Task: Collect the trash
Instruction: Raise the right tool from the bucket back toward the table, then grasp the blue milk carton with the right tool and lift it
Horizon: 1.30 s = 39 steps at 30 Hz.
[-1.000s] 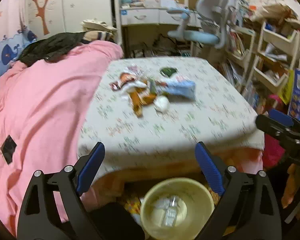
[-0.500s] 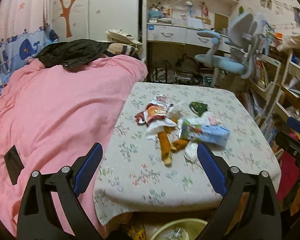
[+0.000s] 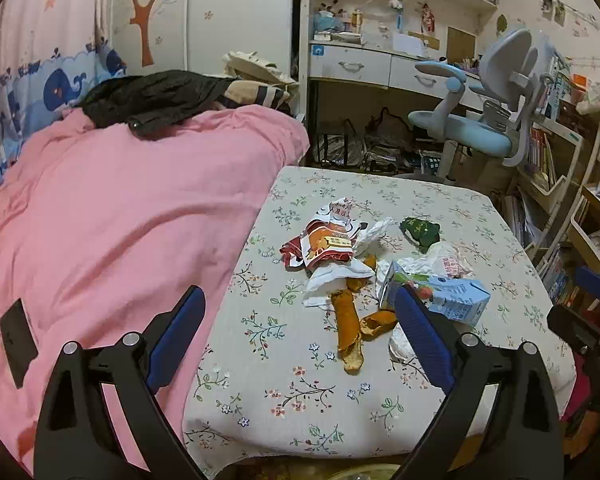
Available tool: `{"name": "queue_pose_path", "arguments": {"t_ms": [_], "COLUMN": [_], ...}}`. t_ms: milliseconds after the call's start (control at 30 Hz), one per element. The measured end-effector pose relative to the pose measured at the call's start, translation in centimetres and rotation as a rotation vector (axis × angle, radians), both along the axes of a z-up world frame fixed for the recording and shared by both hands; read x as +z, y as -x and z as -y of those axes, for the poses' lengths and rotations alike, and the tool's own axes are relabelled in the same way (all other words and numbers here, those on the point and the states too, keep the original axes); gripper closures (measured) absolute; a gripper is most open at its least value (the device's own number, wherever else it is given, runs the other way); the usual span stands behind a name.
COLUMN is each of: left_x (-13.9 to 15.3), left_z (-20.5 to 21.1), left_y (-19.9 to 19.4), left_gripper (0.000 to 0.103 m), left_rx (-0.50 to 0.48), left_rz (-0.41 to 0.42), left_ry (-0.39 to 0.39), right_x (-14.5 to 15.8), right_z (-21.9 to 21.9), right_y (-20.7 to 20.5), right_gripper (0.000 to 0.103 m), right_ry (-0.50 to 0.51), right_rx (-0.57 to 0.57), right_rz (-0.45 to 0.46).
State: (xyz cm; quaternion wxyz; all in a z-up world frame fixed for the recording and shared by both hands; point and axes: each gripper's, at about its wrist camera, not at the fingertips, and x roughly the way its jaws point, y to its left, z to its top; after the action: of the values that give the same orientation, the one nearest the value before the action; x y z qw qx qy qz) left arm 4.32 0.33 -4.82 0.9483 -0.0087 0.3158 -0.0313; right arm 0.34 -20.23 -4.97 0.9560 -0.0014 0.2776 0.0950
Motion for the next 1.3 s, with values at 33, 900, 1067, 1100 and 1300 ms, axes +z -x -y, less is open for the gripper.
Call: {"name": "queue_pose_path", "arguments": {"t_ms": [33,900,1067,1100,1300], "left_x": [-0.1,-3.0,-3.9,-4.0,-5.1], "left_z": [-0.1,-0.8,-0.5,-0.5,0.2], "left_y": [-0.1,-2.9,-3.4,-3.5,-4.1], "left_gripper": [0.011,0.011,0.011,0.011,0.011], "left_rx": [0.003,0.053,0.036,0.036,0.014], "left_rz": [-0.004,-0.144,-0.189,-0.198,-0.246], "left_ry": [0.004,0.022,0.019,0.021,0.001], "right_x": [-0.1,-3.6,-4.4,-4.6,-6.4], "right_z": [-0.1,-2.3,-2.9,-3.1,-4.9], "right_y": [-0.2,-5.3,-6.2,-6.4,-7.7], "right_gripper": [0.013,0.025,0.026,0.026,0.027], "right_ry": [0.004,0.217,0.285,0.304,0.457], "right_rx": [0.006,0.058,0.065,0.067,0.094], "right_rz": [-0.004,-0.163,-0.176,-0.177,-0.198]}}
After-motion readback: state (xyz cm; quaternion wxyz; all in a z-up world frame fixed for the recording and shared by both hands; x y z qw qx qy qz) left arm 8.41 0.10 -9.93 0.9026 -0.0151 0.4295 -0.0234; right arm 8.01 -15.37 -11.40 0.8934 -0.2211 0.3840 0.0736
